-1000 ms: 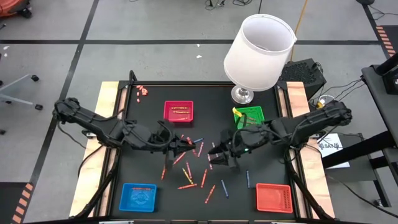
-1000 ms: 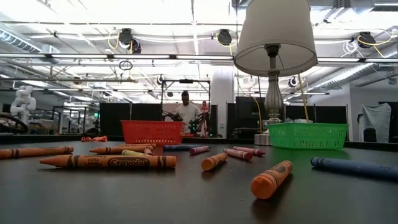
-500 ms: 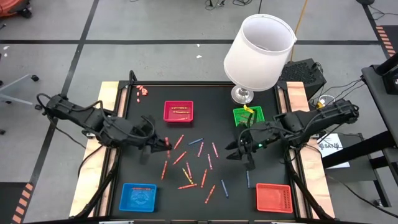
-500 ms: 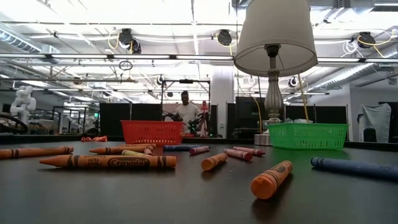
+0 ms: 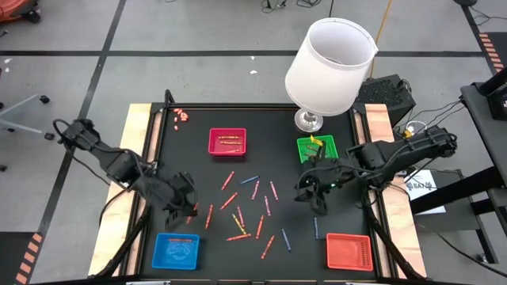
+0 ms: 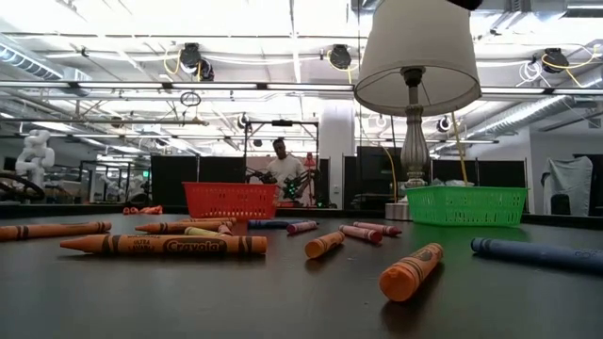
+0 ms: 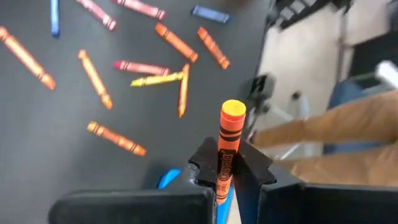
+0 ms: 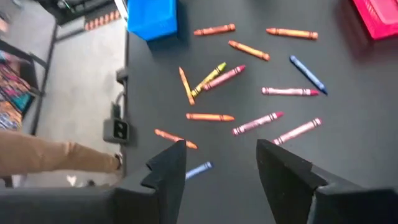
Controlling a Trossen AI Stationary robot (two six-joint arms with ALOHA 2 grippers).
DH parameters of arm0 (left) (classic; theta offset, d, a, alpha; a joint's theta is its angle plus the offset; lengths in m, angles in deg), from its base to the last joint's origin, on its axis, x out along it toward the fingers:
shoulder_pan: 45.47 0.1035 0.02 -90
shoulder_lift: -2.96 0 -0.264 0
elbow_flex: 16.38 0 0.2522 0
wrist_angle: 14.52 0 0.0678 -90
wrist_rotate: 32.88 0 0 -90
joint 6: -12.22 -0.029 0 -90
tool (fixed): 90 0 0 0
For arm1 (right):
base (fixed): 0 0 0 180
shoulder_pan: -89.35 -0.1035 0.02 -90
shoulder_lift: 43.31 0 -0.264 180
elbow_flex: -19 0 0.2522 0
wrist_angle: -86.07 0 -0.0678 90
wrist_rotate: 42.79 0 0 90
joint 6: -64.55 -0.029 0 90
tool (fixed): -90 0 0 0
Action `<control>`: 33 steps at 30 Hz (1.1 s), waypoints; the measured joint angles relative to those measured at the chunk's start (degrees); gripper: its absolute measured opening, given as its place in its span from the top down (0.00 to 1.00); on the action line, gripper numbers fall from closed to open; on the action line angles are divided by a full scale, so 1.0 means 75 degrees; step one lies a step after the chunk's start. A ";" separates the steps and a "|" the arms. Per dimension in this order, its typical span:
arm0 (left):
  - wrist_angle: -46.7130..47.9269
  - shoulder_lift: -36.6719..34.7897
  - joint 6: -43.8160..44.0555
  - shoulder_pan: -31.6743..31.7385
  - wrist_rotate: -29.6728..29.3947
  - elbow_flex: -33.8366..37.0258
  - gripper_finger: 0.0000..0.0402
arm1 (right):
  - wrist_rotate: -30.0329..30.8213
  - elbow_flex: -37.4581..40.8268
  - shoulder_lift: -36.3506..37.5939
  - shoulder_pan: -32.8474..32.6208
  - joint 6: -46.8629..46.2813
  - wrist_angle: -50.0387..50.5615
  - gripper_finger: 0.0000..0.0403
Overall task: Sort crayons
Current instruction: Put the orange crayon into the blue basket
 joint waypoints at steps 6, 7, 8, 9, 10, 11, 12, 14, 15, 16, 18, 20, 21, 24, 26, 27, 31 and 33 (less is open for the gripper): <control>0.0491 0.0481 -0.0003 -0.0606 0.0336 0.0000 0.94 | 0.0013 0.0000 0.0000 0.0003 0.0670 0.0252 0.55; 0.0477 0.0583 -0.0006 -0.0688 0.0421 0.0000 0.94 | 0.0019 0.0000 0.0000 0.0003 0.0768 0.0267 0.55; 0.0480 0.0696 -0.0006 -0.0782 0.0463 0.0000 0.94 | 0.0019 0.0000 0.0000 0.0003 0.0855 0.0277 0.55; 0.0486 0.0806 0.0001 -0.0875 0.0466 0.0000 0.94 | 0.0021 0.0000 0.0000 0.0001 0.0939 0.0276 0.55; 0.0483 0.0941 0.0003 -0.0965 0.0467 0.0000 0.94 | 0.0022 0.0000 0.0000 0.0003 0.1002 0.0276 0.55; 0.0483 0.1079 0.0001 -0.1047 0.0466 0.0000 0.94 | 0.0022 0.0000 0.0000 0.0003 0.1055 0.0279 0.55; 0.0484 0.1221 0.0000 -0.1121 0.0466 0.0000 0.94 | 0.0022 0.0000 0.0000 0.0003 0.1116 0.0280 0.55; 0.0501 0.1511 0.0001 -0.1257 0.0475 0.0000 0.94 | 0.0022 0.0000 0.0000 0.0003 0.1159 0.0284 0.55; 0.0516 0.1657 0.0000 -0.1317 0.0501 0.0000 0.94 | 0.0022 0.0000 0.0000 0.0003 0.1162 0.0284 0.55; 0.0518 0.1800 0.0003 -0.1378 0.0559 0.0000 0.94 | 0.0022 0.0000 0.0000 0.0002 0.1162 0.0293 0.55; 0.0521 0.2079 -0.0005 -0.1477 0.0705 0.0000 0.94 | 0.0021 0.0000 0.0000 0.0003 0.1162 0.0356 0.55; 0.0509 0.2361 -0.0063 -0.1582 0.0805 0.0000 0.94 | 0.0016 0.0000 0.0000 0.0000 0.1162 0.0438 0.55; 0.0479 0.2491 -0.0136 -0.1633 0.0886 0.0000 0.94 | 0.0011 0.0000 0.0000 0.0001 0.1165 0.0478 0.55; 0.0443 0.2902 -0.0172 -0.1817 0.0964 0.0001 0.94 | 0.0008 0.0000 0.0000 0.0003 0.1165 0.0505 0.55; 0.0440 0.3162 -0.0172 -0.1946 0.1030 0.0003 0.94 | 0.0005 0.0000 0.0000 0.0001 0.1165 0.0506 0.55; 0.0445 0.3288 -0.0163 -0.2026 0.1067 0.0003 0.94 | 0.0005 0.0000 0.0000 0.0000 0.1165 0.0506 0.55; 0.0445 0.3734 -0.0157 -0.2296 0.1073 0.0003 0.94 | -0.0001 0.0000 0.0000 0.0000 0.1157 0.0506 0.55; 0.0444 0.3913 -0.0157 -0.2410 0.1073 0.0003 0.94 | -0.0001 0.0000 0.0000 0.0000 0.1122 0.0509 0.55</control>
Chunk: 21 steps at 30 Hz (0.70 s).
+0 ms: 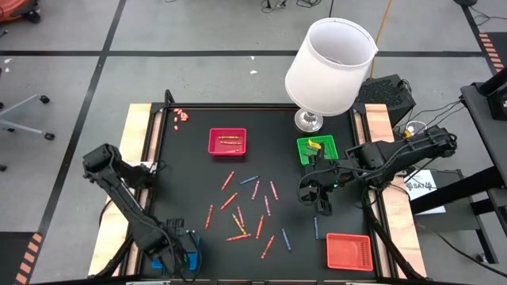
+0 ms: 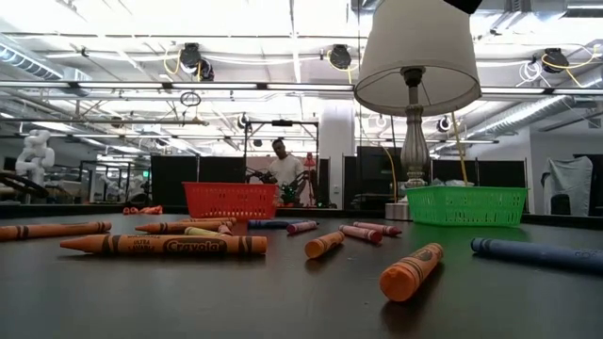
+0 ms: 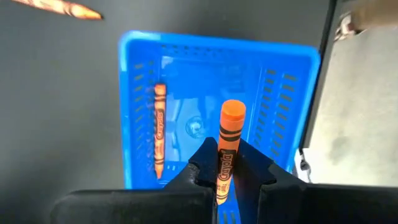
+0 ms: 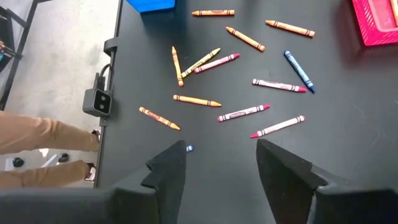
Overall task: Sort crayons
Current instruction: Put the orange crayon into the blue basket, then put the blue crayon into the orange basket
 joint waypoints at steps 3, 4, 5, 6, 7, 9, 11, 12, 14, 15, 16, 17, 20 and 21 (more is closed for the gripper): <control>-0.0001 0.0209 0.0003 -0.0117 -0.0002 0.0000 0.94 | -0.0003 0.0000 0.0000 0.0000 -0.0013 0.0000 0.55; 0.0002 0.0266 0.0005 -0.0153 -0.0003 0.0000 0.94 | -0.0003 0.0000 0.0000 0.0000 -0.0015 0.0002 0.55; -0.0001 0.0308 0.0005 -0.0176 -0.0003 0.0000 0.94 | -0.0003 0.0000 0.0000 0.0000 -0.0014 0.0002 0.55; -0.0001 0.0346 0.0005 -0.0193 -0.0003 0.0000 0.94 | -0.0003 0.0000 0.0000 0.0000 -0.0015 0.0000 0.55; -0.0001 0.0371 0.0005 -0.0199 -0.0012 0.0000 0.93 | -0.0003 0.0000 0.0000 0.0000 -0.0015 0.0000 0.55; 0.0000 0.0405 0.0008 -0.0199 -0.0021 0.0000 0.90 | -0.0003 0.0000 0.0000 0.0000 -0.0015 0.0002 0.55; 0.0000 0.0410 0.0008 -0.0198 -0.0102 0.0000 0.85 | -0.0003 0.0000 0.0000 0.0000 -0.0018 0.0000 0.55; 0.0002 0.0410 0.0009 -0.0195 -0.0156 0.0000 0.82 | -0.0003 0.0000 0.0000 0.0000 -0.0018 0.0002 0.55; 0.0002 0.0410 0.0014 -0.0193 -0.0238 0.0000 0.76 | -0.0003 0.0000 0.0000 0.0000 -0.0018 0.0003 0.55; 0.0002 0.0410 0.0015 -0.0193 -0.0273 0.0000 0.73 | -0.0003 0.0000 0.0000 0.0000 -0.0018 0.0003 0.55; 0.0002 0.0410 0.0022 -0.0193 -0.0292 0.0000 0.70 | -0.0003 0.0000 0.0000 0.0000 -0.0018 0.0003 0.55; 0.0005 0.0410 0.0089 -0.0192 -0.0291 0.0000 0.67 | -0.0003 0.0000 0.0000 0.0000 -0.0018 0.0003 0.55; 0.0073 0.0360 0.0573 -0.0131 -0.0095 0.0000 0.60 | -0.0002 0.0000 0.0000 0.0000 -0.0159 0.0001 0.55; 0.0118 0.0320 0.0833 -0.0086 0.0108 0.0000 0.58 | 0.0005 0.0000 0.0000 0.0000 -0.0227 0.0000 0.55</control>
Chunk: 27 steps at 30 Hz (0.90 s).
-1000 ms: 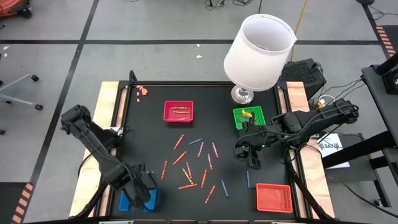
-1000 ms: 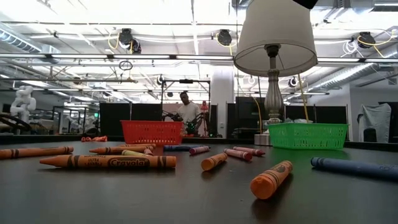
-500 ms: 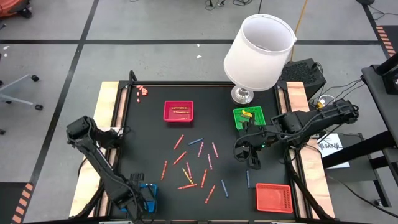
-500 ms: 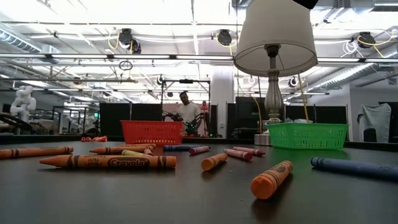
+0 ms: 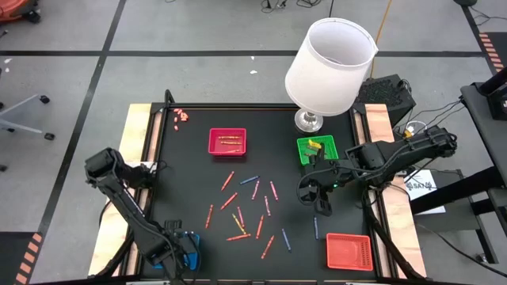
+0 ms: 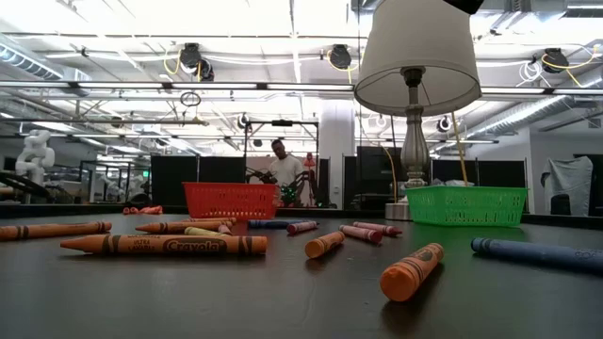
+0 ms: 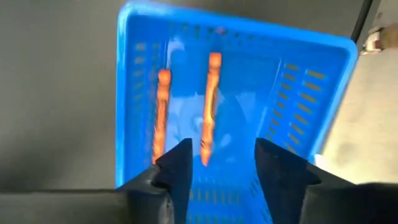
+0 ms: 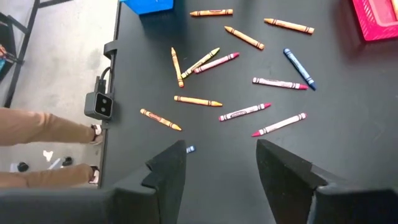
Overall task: Sort crayons
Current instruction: Put the blue crayon into the orange basket
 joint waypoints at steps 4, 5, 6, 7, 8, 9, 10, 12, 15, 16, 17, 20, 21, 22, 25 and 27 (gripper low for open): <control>0.0026 -0.0241 0.0926 0.0174 0.0880 0.0003 0.57 | 0.0016 0.0000 -0.0003 0.0000 -0.0285 0.0000 0.55; 0.0007 -0.0345 0.0991 0.0175 0.1001 -0.0010 0.57 | 0.0023 0.0000 -0.0006 -0.0002 -0.0379 0.0000 0.55; 0.0034 -0.0440 0.1050 0.0167 0.1049 -0.0064 0.57 | 0.0051 0.0000 -0.0021 -0.0003 -0.0466 -0.0002 0.55; 0.0026 -0.0554 0.1130 0.0160 0.1072 -0.0118 0.58 | 0.0154 0.0000 -0.0035 -0.0003 -0.0573 -0.0011 0.55; 0.0009 -0.0675 0.1193 0.0152 0.1066 -0.0164 0.59 | 0.0275 0.0000 -0.0050 -0.0003 -0.0685 -0.0022 0.55; 0.0028 -0.0809 0.1290 0.0152 0.1046 -0.0209 0.59 | 0.0422 0.0000 -0.0055 -0.0003 -0.0837 -0.0038 0.55; 0.0033 -0.0943 0.1371 0.0152 0.0954 -0.0251 0.60 | 0.0573 0.0000 -0.0055 -0.0003 -0.1017 -0.0065 0.55; 0.0028 -0.1205 0.1493 0.0157 0.0751 -0.0324 0.62 | 0.0661 0.0000 -0.0095 0.0000 -0.1346 -0.0162 0.55; 0.0059 -0.1551 0.1584 0.0152 0.0422 -0.0384 0.65 | 0.0817 0.0000 -0.0152 0.0003 -0.1678 -0.0358 0.55; 0.0048 -0.1667 0.1577 0.0152 0.0367 -0.0388 0.66 | 0.0823 0.0000 -0.0181 0.0000 -0.1810 -0.0465 0.55; 0.0057 -0.1755 0.1559 0.0152 0.0367 -0.0388 0.67 | 0.0823 0.0000 -0.0188 0.0000 -0.1961 -0.0565 0.55; 0.0141 -0.1922 0.1547 0.0185 0.0434 -0.0391 0.69 | 0.0826 0.0000 -0.0232 0.0000 -0.2538 -0.0739 0.55; 0.0166 -0.1959 0.1550 0.0190 0.0457 -0.0391 0.69 | 0.0829 0.0000 -0.0263 0.0003 -0.2800 -0.0837 0.55; 0.0170 -0.2000 0.1545 0.0192 0.0457 -0.0391 0.70 | 0.0829 0.0000 -0.0279 0.0003 -0.3120 -0.0874 0.55; 0.0169 -0.2101 0.1383 0.0196 0.0334 -0.0391 0.70 | 0.0827 0.0003 -0.0337 0.0003 -0.4031 -0.0880 0.55; 0.0169 -0.2152 0.1286 0.0200 0.0173 -0.0391 0.70 | 0.0836 0.0003 -0.0346 0.0003 -0.4554 -0.0880 0.55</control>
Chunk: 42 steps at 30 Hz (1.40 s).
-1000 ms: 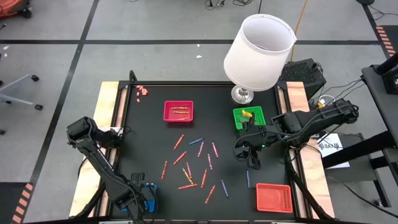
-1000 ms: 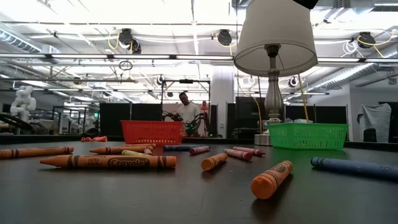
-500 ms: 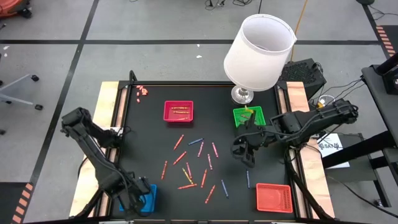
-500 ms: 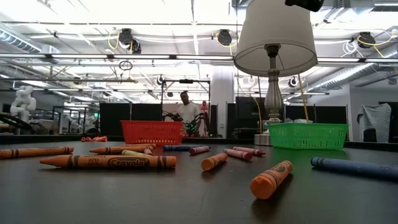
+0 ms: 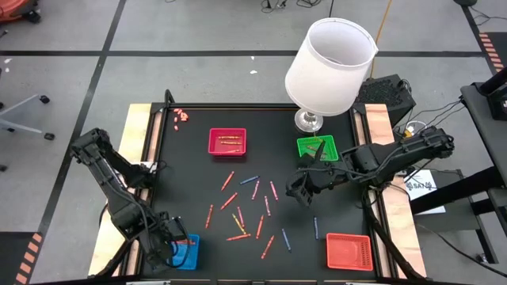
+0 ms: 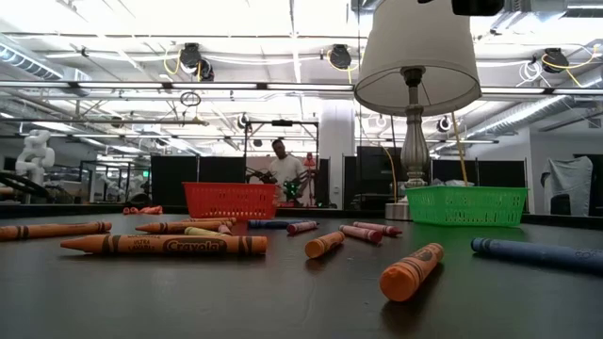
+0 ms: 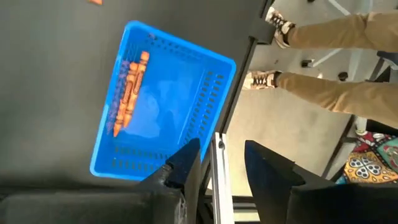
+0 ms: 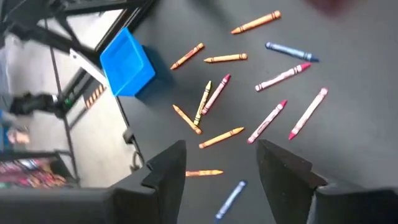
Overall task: Sort crayons
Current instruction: Put the blue crayon into the orange basket
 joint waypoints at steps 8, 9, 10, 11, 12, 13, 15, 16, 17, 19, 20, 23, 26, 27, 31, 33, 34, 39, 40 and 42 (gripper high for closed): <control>0.0034 -0.0116 -0.0763 0.0376 -0.0696 0.0000 0.70 | 0.0020 0.0000 -0.0222 -0.0054 -0.1508 -0.0059 0.55; 0.0048 -0.0116 -0.0924 0.0440 -0.0749 0.0000 0.70 | 0.0032 0.0000 -0.0291 -0.0091 -0.1603 -0.0050 0.55; 0.0055 -0.0116 -0.1065 0.0510 -0.0800 0.0000 0.70 | 0.0025 0.0000 -0.0364 -0.0117 -0.1690 -0.0077 0.55; 0.0048 -0.0116 -0.1194 0.0587 -0.0851 0.0000 0.70 | 0.0023 0.0000 -0.0438 -0.0120 -0.1803 -0.0117 0.55; 0.0049 -0.0116 -0.1327 0.0671 -0.0876 0.0000 0.70 | 0.0016 0.0000 -0.0517 -0.0125 -0.1882 -0.0122 0.55; 0.0057 -0.0116 -0.1404 0.0752 -0.0890 0.0000 0.70 | -0.0036 0.0000 -0.0594 -0.0133 -0.1988 -0.0100 0.55; 0.0041 -0.0116 -0.1594 0.0885 -0.0908 0.0000 0.70 | -0.0035 0.0000 -0.0774 -0.0172 -0.2197 -0.0109 0.55; 0.0041 -0.0118 -0.1696 0.0948 -0.0919 0.0000 0.70 | -0.0045 0.0000 -0.0861 -0.0173 -0.2268 -0.0107 0.55; 0.0036 -0.0122 -0.1766 0.1002 -0.0921 0.0000 0.70 | -0.0066 0.0000 -0.0948 -0.0193 -0.2340 -0.0099 0.55; 0.0035 -0.0125 -0.1927 0.1117 -0.0922 0.0000 0.70 | -0.0262 0.0000 -0.1128 -0.0221 -0.2529 -0.0092 0.55; 0.0032 -0.0125 -0.1971 0.1170 -0.0922 0.0000 0.70 | -0.0336 0.0000 -0.1210 -0.0230 -0.2624 -0.0055 0.55; -0.0036 -0.0141 -0.2116 0.1321 -0.0922 0.0000 0.70 | -0.0674 0.0000 -0.1438 -0.0288 -0.2815 0.0048 0.55; -0.0225 -0.0145 -0.2297 0.1463 -0.0940 0.0000 0.70 | -0.0967 0.0000 -0.1587 -0.0374 -0.3014 0.0379 0.55; -0.0254 -0.0145 -0.2327 0.1500 -0.0943 0.0000 0.70 | -0.1059 0.0000 -0.1599 -0.0416 -0.3073 0.0535 0.55; -0.0394 -0.0145 -0.2547 0.1648 -0.0950 0.0000 0.70 | -0.1268 0.0000 -0.1589 -0.0603 -0.3511 0.1473 0.55; -0.0370 -0.0145 -0.2654 0.1723 -0.0951 0.0000 0.70 | -0.1248 0.0000 -0.1592 -0.0715 -0.3691 0.2026 0.55; -0.0372 -0.0145 -0.2728 0.1757 -0.0957 0.0000 0.70 | -0.1234 0.0000 -0.1596 -0.0769 -0.3780 0.2315 0.55; -0.0353 -0.0145 -0.2929 0.1882 -0.0991 0.0000 0.70 | -0.1270 0.0000 -0.1829 -0.0978 -0.4111 0.3045 0.55; -0.0354 -0.0145 -0.2940 0.1900 -0.1007 0.0000 0.70 | -0.1271 0.0000 -0.1844 -0.1011 -0.4191 0.3040 0.55; -0.0365 -0.0145 -0.2949 0.1916 -0.1022 0.0000 0.70 | -0.1269 0.0000 -0.1929 -0.1089 -0.4301 0.3028 0.55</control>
